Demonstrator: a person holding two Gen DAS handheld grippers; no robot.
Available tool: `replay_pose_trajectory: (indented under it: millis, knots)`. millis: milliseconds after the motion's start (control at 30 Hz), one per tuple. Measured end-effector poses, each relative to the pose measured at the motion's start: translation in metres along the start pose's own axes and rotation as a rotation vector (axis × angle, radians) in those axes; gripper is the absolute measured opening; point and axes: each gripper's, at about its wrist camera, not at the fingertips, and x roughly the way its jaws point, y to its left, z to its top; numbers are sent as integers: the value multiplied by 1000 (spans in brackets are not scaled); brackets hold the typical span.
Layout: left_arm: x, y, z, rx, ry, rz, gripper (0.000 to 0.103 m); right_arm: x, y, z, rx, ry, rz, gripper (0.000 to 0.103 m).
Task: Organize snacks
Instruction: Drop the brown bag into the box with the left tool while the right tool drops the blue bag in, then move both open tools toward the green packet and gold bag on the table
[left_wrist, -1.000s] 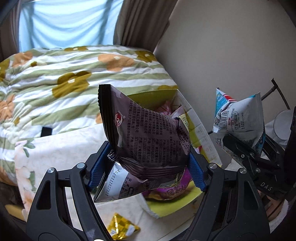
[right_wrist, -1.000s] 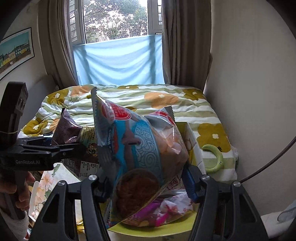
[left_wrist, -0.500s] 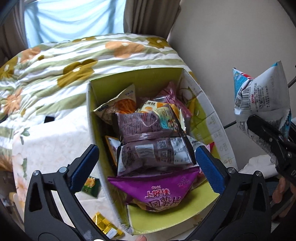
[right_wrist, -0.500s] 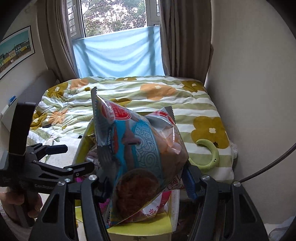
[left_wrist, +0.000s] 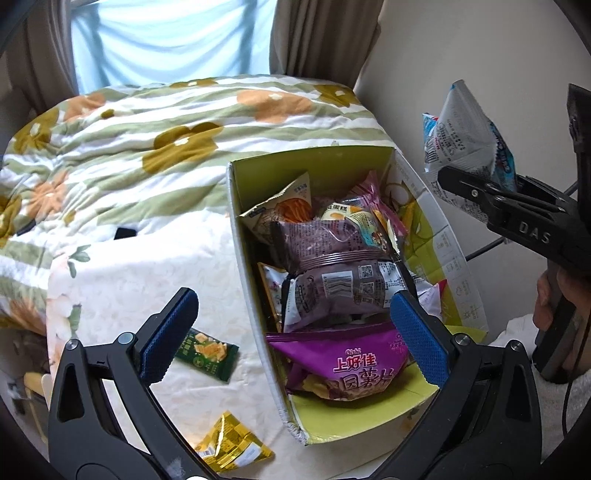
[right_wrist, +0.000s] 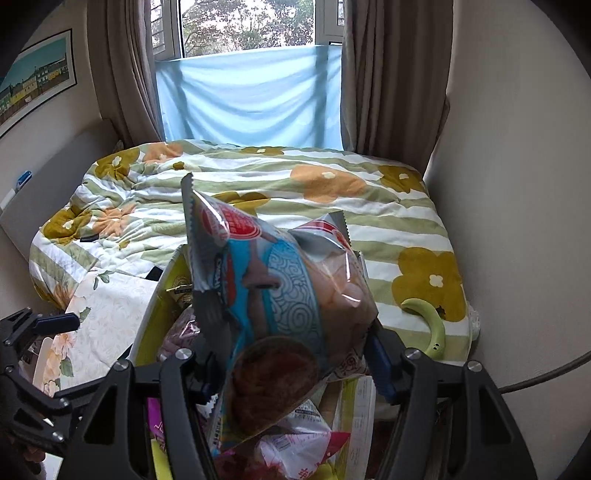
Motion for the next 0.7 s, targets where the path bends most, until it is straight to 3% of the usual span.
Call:
replay_pose_trajectory:
  millis: [200, 333, 467, 700]
  knots:
    - [3, 16, 2, -37, 7, 28, 103, 40, -2, 14, -14, 33, -23, 64]
    - [5, 26, -2, -54, 20, 49, 103, 48, 1, 14, -18, 1, -25, 101]
    - [3, 35, -13, -62, 32, 53, 103, 34, 0, 4, 4, -39, -3, 102]
    - [-15, 48, -29, -73, 22, 75, 103, 11, 1, -14, 18, -28, 21, 103]
